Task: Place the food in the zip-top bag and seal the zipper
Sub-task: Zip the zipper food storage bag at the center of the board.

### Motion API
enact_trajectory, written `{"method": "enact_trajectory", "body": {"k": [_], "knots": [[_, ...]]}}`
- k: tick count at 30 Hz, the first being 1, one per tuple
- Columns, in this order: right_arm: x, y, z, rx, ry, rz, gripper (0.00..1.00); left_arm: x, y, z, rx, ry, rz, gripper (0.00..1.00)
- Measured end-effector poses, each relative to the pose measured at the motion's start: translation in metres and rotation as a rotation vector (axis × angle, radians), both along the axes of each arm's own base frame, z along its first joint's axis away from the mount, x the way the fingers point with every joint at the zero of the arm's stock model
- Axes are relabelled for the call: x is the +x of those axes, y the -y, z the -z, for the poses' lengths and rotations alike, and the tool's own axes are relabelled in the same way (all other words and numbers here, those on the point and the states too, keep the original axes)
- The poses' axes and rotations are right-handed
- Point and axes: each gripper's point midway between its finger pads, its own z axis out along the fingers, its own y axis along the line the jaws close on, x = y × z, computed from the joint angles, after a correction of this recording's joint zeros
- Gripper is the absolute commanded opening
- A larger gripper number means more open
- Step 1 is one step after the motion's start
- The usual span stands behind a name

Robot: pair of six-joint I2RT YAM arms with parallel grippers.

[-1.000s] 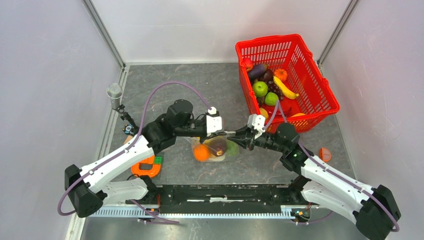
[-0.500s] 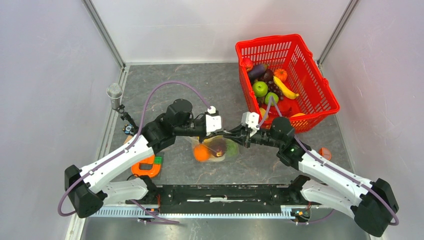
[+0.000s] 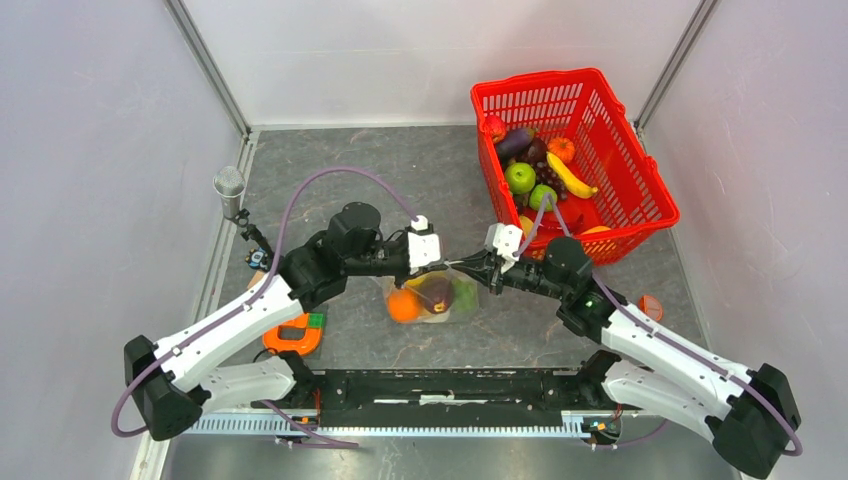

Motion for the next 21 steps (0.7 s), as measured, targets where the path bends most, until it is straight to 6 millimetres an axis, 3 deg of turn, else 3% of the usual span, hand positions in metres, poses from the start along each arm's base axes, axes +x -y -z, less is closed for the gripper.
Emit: {"method": "enact_trajectory", "body": {"k": [9,21], "knots": [[0.005,0.013,-0.002,0.018,0.016,0.082,0.0,0.005,-0.013,0.004,0.018,0.023,-0.066,0.02],[0.019,0.027,-0.005,0.045,0.01,0.213,0.0,0.009,-0.044,0.003,0.051,0.068,-0.196,0.02]]}}
